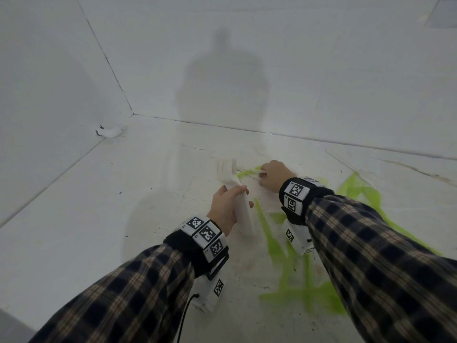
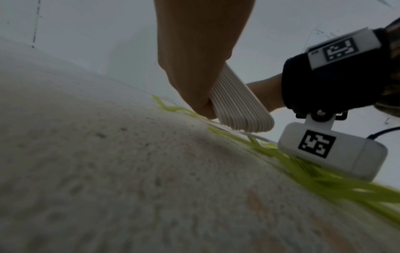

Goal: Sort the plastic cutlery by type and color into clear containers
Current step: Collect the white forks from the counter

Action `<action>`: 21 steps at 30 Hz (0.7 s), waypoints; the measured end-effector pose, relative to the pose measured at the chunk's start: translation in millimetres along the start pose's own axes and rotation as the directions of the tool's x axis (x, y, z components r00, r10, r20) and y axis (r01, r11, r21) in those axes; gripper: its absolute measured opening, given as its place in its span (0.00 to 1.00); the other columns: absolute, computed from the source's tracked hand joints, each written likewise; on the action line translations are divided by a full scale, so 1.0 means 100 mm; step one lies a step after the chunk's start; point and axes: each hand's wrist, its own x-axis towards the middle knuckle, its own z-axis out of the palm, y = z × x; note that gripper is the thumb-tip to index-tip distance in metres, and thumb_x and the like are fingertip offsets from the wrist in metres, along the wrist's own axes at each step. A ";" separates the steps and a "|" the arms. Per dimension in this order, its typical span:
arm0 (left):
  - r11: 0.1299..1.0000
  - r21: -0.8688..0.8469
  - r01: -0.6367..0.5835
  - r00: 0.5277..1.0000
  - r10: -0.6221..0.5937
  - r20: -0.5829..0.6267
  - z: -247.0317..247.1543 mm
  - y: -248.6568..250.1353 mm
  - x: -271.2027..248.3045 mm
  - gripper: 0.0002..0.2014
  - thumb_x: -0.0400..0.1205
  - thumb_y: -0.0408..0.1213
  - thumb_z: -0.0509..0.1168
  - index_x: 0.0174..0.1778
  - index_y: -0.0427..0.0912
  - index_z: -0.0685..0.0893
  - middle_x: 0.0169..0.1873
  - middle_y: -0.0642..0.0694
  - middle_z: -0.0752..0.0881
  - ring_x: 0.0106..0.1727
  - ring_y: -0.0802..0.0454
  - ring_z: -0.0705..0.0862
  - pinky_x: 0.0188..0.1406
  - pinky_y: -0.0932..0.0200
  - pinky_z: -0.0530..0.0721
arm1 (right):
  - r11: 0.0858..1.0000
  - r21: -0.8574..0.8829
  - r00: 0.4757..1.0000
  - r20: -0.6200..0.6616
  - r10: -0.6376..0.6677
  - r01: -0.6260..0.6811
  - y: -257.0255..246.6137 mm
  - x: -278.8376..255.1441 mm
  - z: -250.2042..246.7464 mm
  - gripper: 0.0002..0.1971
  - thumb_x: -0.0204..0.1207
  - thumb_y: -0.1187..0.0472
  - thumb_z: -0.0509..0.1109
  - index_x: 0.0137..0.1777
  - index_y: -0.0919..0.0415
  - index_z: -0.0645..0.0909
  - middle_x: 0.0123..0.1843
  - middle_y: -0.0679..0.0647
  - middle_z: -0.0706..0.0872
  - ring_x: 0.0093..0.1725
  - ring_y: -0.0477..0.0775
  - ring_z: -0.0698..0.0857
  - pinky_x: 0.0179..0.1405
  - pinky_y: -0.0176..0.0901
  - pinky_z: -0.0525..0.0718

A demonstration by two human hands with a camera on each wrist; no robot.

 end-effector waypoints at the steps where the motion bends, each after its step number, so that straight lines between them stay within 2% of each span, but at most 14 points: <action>1: 1.000 0.003 0.000 1.000 0.000 0.000 0.01 0.00 0.00 0.03 0.80 0.31 0.65 0.47 0.40 0.77 0.34 0.46 0.80 0.29 0.46 0.81 0.30 0.57 0.79 | 1.000 -0.001 1.000 0.000 0.001 -0.001 -0.01 -0.01 0.01 0.14 0.81 0.59 0.59 0.63 0.64 0.76 0.64 0.60 0.79 0.61 0.60 0.80 0.49 0.43 0.74; 4: 1.000 0.010 -0.007 1.000 0.007 0.004 0.03 0.01 0.01 0.02 0.81 0.31 0.65 0.46 0.40 0.78 0.35 0.46 0.80 0.30 0.45 0.80 0.33 0.56 0.80 | 1.000 0.001 1.000 0.000 -0.003 0.003 -0.02 -0.05 0.00 0.15 0.81 0.60 0.60 0.65 0.62 0.75 0.63 0.58 0.80 0.60 0.59 0.81 0.46 0.43 0.74; 8: 1.000 0.008 -0.008 1.000 0.007 0.015 0.05 0.02 0.03 0.02 0.81 0.31 0.65 0.46 0.41 0.79 0.35 0.46 0.80 0.31 0.46 0.80 0.33 0.55 0.79 | 1.000 -0.005 0.998 0.065 0.016 -0.016 -0.05 -0.09 -0.02 0.15 0.79 0.60 0.63 0.62 0.66 0.77 0.60 0.59 0.82 0.56 0.59 0.83 0.41 0.40 0.75; 10: 1.000 0.006 -0.008 1.000 0.008 0.019 0.06 0.02 0.04 0.02 0.81 0.31 0.65 0.45 0.41 0.79 0.35 0.46 0.80 0.31 0.46 0.80 0.32 0.55 0.79 | 0.999 0.032 0.996 0.080 0.031 -0.034 -0.04 -0.09 -0.04 0.13 0.79 0.59 0.62 0.54 0.70 0.78 0.52 0.61 0.82 0.48 0.58 0.80 0.34 0.37 0.72; 12: 1.000 0.007 -0.009 1.000 0.008 0.025 0.06 0.01 0.05 0.02 0.81 0.31 0.65 0.44 0.41 0.79 0.36 0.45 0.80 0.31 0.45 0.80 0.32 0.55 0.79 | 0.994 0.084 0.993 0.098 0.061 -0.069 -0.02 -0.09 -0.05 0.10 0.80 0.59 0.59 0.46 0.68 0.74 0.42 0.57 0.77 0.46 0.57 0.76 0.27 0.37 0.67; 14: 1.000 0.010 -0.005 0.999 0.004 0.033 0.08 0.01 0.05 0.02 0.81 0.31 0.65 0.44 0.41 0.79 0.37 0.45 0.80 0.31 0.46 0.80 0.32 0.55 0.80 | 0.991 0.107 0.988 0.139 0.060 -0.076 -0.01 -0.11 -0.06 0.12 0.80 0.55 0.59 0.46 0.66 0.74 0.39 0.54 0.76 0.46 0.57 0.76 0.31 0.39 0.70; 17: 1.000 0.006 0.002 0.999 -0.003 0.034 0.11 0.01 0.06 0.01 0.81 0.31 0.65 0.46 0.40 0.79 0.35 0.45 0.81 0.29 0.48 0.80 0.30 0.56 0.80 | 0.996 0.093 0.986 0.165 -0.022 0.006 0.00 -0.15 -0.04 0.18 0.76 0.46 0.67 0.51 0.63 0.79 0.45 0.53 0.79 0.46 0.53 0.78 0.43 0.41 0.75; 20: 1.000 -0.003 0.005 0.999 -0.004 0.034 0.14 0.01 0.06 0.01 0.81 0.29 0.64 0.46 0.39 0.79 0.32 0.45 0.82 0.26 0.49 0.80 0.30 0.56 0.80 | 0.998 0.023 0.983 0.176 -0.057 0.054 -0.03 -0.17 0.01 0.12 0.77 0.50 0.67 0.42 0.58 0.75 0.41 0.50 0.78 0.45 0.51 0.77 0.45 0.41 0.74; 21: 1.000 -0.006 0.007 0.999 -0.007 0.034 0.15 0.00 0.07 0.02 0.80 0.29 0.65 0.46 0.39 0.79 0.32 0.45 0.82 0.27 0.49 0.80 0.30 0.55 0.80 | 0.998 -0.001 0.981 0.181 -0.061 0.063 -0.05 -0.17 0.02 0.13 0.78 0.52 0.66 0.37 0.58 0.73 0.38 0.50 0.77 0.45 0.52 0.77 0.45 0.41 0.74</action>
